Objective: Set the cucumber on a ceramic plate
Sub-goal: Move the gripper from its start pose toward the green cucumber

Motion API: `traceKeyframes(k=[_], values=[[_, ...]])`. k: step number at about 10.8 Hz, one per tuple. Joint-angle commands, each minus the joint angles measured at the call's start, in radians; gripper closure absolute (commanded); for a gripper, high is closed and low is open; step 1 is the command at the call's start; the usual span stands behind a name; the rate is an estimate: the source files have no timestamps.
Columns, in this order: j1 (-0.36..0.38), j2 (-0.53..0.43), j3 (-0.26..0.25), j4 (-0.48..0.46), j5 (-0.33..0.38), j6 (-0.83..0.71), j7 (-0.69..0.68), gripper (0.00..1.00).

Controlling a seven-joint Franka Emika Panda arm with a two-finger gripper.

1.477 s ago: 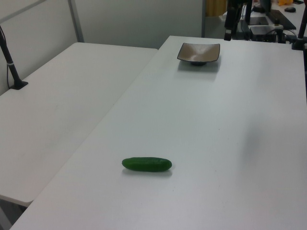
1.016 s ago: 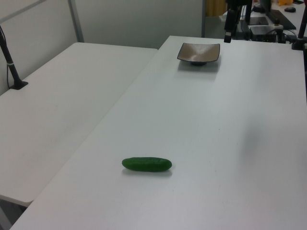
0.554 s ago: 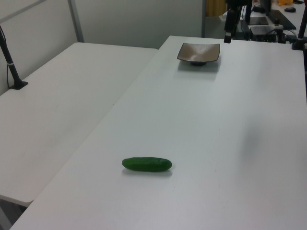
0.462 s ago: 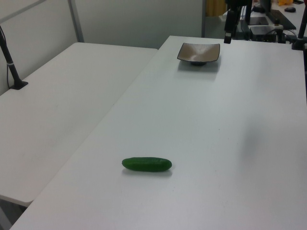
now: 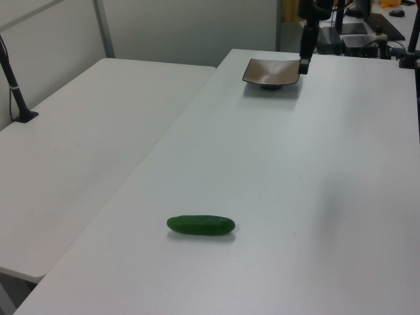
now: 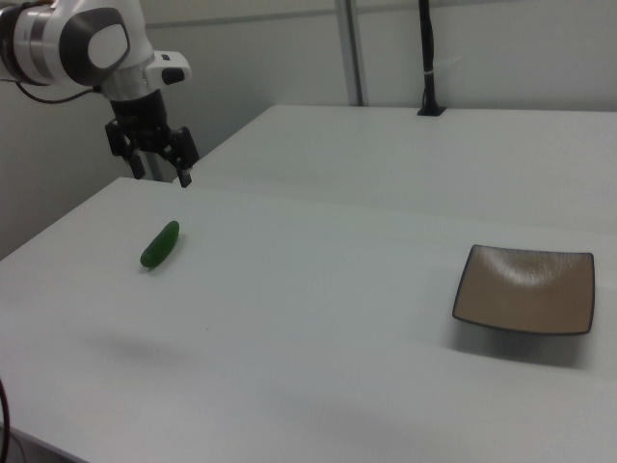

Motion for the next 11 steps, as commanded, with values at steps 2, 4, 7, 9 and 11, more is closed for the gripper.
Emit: traceKeyframes(k=[2,4,7,9,11], values=[[0.166,0.206,-0.005,0.138,-0.026,0.191,0.196,0.00],[0.231,0.282,-0.003,0.138,-0.080,0.329,0.252,0.00],[0.295,0.397,-0.003,0.150,-0.144,0.519,0.315,0.00],[0.318,0.495,-0.003,0.202,-0.166,0.584,0.321,0.00],[0.337,0.573,-0.003,0.218,-0.212,0.659,0.321,0.00]])
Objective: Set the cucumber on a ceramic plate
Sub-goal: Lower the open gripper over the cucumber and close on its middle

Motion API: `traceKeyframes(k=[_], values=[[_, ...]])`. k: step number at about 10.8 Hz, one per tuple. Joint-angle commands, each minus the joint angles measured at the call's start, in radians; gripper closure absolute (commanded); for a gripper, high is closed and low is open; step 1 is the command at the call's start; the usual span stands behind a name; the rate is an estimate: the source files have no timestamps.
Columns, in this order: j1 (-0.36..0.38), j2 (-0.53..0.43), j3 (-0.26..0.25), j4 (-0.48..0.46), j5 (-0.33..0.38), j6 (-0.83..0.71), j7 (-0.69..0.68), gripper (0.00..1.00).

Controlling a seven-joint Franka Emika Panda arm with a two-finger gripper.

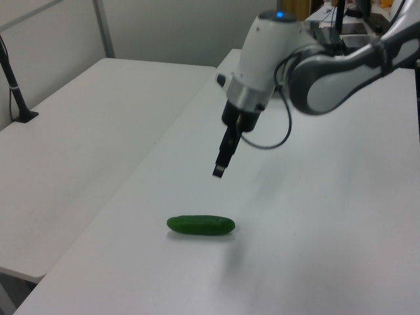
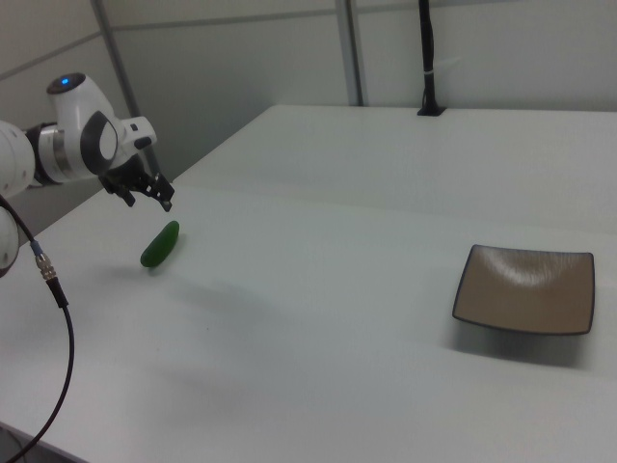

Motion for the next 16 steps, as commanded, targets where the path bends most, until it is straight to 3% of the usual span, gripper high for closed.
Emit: traceKeyframes(k=[1,9,12,13,16], values=[[0.039,0.133,-0.010,0.064,-0.083,0.101,0.023,0.00],[0.062,0.286,-0.010,0.136,-0.129,0.165,0.043,0.00],[0.067,0.296,-0.008,0.134,-0.236,0.176,0.132,0.00],[0.068,0.302,-0.008,0.134,-0.241,0.181,0.140,0.01],[0.067,0.303,-0.008,0.134,-0.241,0.182,0.138,0.27]])
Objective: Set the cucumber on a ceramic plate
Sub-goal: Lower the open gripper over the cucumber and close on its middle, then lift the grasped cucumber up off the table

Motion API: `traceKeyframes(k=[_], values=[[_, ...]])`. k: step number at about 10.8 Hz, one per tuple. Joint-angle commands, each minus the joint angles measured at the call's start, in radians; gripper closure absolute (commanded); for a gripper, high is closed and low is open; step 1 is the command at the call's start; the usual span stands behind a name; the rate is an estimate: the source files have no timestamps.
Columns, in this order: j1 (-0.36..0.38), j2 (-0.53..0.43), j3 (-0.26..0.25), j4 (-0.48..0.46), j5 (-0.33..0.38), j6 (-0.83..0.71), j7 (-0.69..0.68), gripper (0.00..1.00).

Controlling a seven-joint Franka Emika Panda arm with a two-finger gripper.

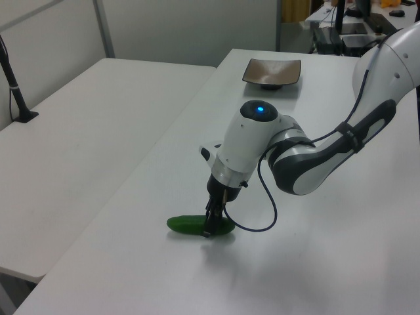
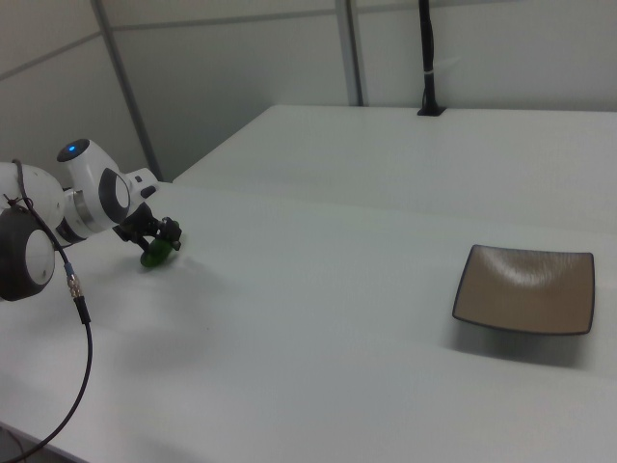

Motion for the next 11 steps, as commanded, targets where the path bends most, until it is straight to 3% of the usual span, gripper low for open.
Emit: traceKeyframes(k=[1,2,3,5,8,11], values=[[0.007,0.016,-0.008,0.019,-0.019,0.026,0.026,0.40],[0.007,0.016,-0.004,0.018,-0.021,0.024,0.026,0.59],[0.009,0.016,-0.004,0.018,-0.019,0.024,0.027,0.71],[0.009,0.013,-0.004,0.013,-0.019,0.024,0.029,0.87],[0.007,-0.034,-0.004,0.001,-0.003,0.009,0.029,0.88],[-0.013,-0.193,-0.002,-0.093,0.001,-0.044,0.046,0.90]])
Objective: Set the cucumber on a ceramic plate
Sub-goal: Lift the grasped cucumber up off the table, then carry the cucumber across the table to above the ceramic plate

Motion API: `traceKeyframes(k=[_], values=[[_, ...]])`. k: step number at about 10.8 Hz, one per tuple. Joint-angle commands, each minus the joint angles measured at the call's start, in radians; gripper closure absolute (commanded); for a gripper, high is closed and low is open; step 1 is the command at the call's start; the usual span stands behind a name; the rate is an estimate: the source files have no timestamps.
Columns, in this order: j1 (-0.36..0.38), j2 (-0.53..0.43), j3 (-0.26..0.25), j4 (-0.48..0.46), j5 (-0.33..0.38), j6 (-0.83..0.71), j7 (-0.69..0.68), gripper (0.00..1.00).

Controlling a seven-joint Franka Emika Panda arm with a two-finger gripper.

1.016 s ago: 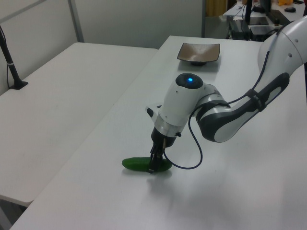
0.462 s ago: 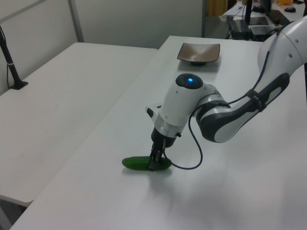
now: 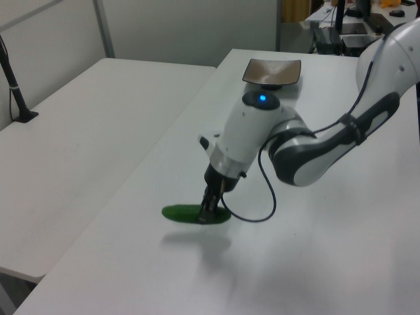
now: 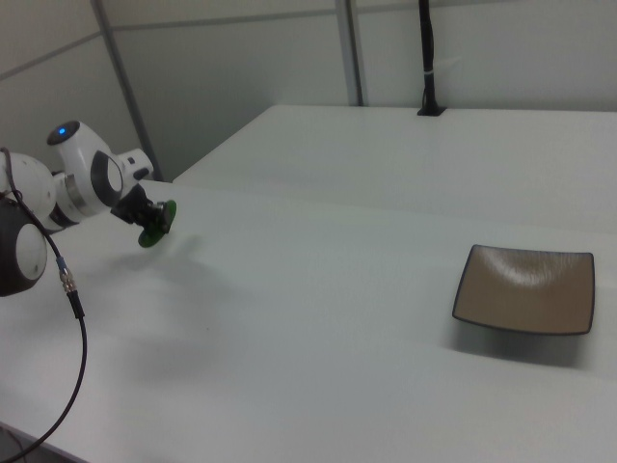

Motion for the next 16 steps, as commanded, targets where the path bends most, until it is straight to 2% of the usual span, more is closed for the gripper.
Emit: traceKeyframes(k=[1,5,7,9,11,16], values=[[-0.035,-0.212,-0.002,-0.122,0.016,-0.092,0.028,0.91],[-0.134,-0.456,-0.004,-0.205,0.160,-0.270,-0.025,0.91],[-0.199,-0.577,-0.007,-0.250,0.246,-0.355,-0.117,0.91],[-0.278,-0.657,-0.013,-0.270,0.333,-0.456,-0.267,0.91],[-0.372,-0.688,-0.013,-0.282,0.393,-0.499,-0.423,0.91],[-0.652,-0.674,-0.013,-0.270,0.421,-0.501,-0.813,0.91]])
